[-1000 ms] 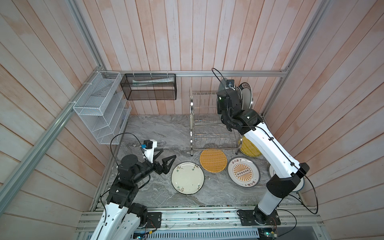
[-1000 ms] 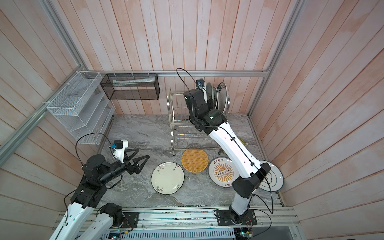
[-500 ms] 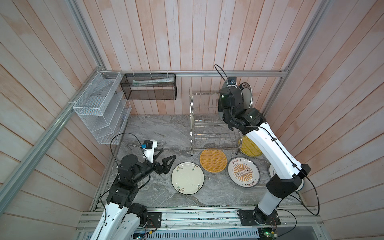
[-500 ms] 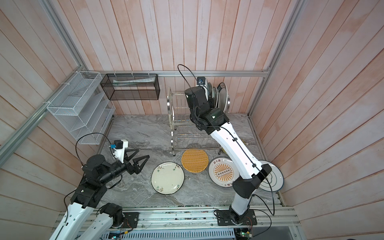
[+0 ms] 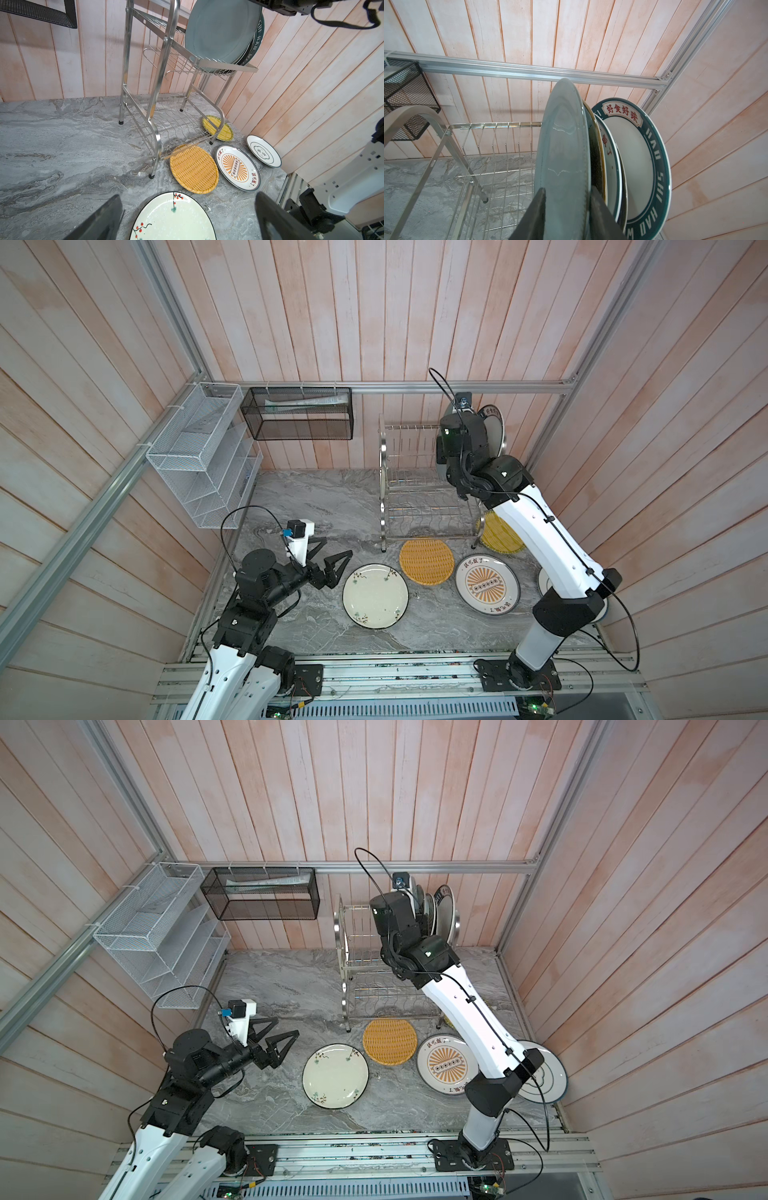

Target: Load the plates into the dish rack

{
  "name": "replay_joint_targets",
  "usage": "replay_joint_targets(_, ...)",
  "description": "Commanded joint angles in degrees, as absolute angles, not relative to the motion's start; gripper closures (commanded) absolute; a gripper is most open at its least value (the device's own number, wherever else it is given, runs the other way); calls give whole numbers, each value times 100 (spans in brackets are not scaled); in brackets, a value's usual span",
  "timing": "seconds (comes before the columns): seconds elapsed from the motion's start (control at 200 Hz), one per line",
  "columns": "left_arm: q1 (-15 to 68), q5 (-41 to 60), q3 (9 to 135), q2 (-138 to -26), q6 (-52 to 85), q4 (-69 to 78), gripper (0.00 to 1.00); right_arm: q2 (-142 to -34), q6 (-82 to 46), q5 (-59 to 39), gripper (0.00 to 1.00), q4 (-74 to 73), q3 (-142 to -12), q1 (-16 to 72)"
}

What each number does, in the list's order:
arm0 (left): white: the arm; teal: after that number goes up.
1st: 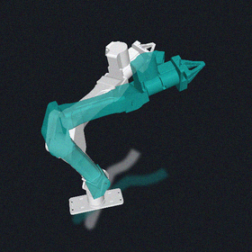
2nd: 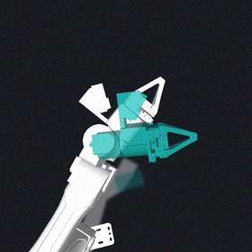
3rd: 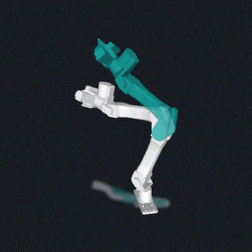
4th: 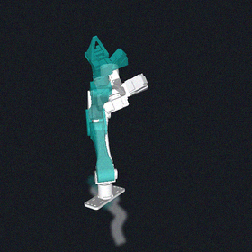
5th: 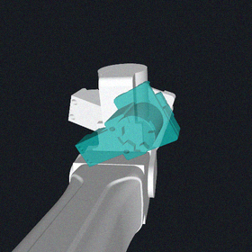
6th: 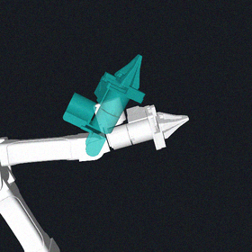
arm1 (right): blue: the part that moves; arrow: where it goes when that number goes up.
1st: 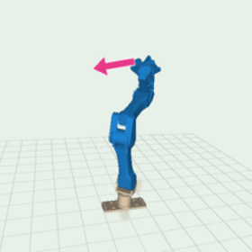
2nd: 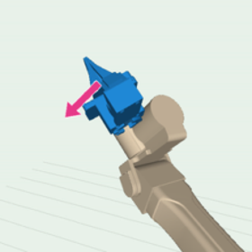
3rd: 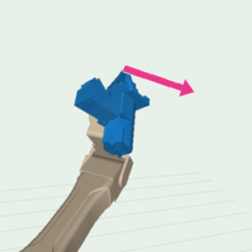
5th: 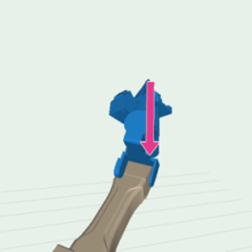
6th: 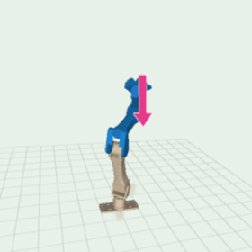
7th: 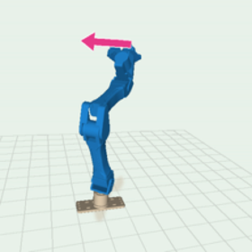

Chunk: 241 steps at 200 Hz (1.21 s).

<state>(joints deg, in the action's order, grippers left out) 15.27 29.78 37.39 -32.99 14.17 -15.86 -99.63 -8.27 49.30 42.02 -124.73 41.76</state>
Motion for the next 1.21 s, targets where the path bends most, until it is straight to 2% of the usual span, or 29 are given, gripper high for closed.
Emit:
replay_joint_targets(0.0, 1496, 3041, 3651, -3295, 1392, -1585, 0, -9834, -712, 4768, 59, 4209, -12640, 4167)
replay_joint_targets(0.15, 1500, 3032, 3669, -3335, 1385, -1604, 0, -9707, -694, 4601, 51, 4200, -12608, 4157)
replay_joint_targets(0.29, 1502, 3032, 3656, -3337, 1385, -1613, 0, -9556, -633, 4569, 48, 4125, -12429, 4131)
replay_joint_targets(0.54, 1497, 3041, 3657, -3375, 1382, -1606, 0, -9267, -633, 4605, 48, 4071, -12108, 4069)
replay_joint_targets(0.795, 1495, 3024, 3666, -3455, 1386, -1627, 0, -8859, -737, 4093, 47, 3859, -11647, 4065)
replay_joint_targets(0.925, 1505, 2890, 3696, -3548, 1427, -1759, 0, -8564, -843, 3756, 38, 3722, -11268, 4066)
replay_joint_targets(1.2, 1555, 2662, 3753, -3990, 2186, -1933, 0, -7451, -1086, 3058, 14, 3250, -9900, 4063)
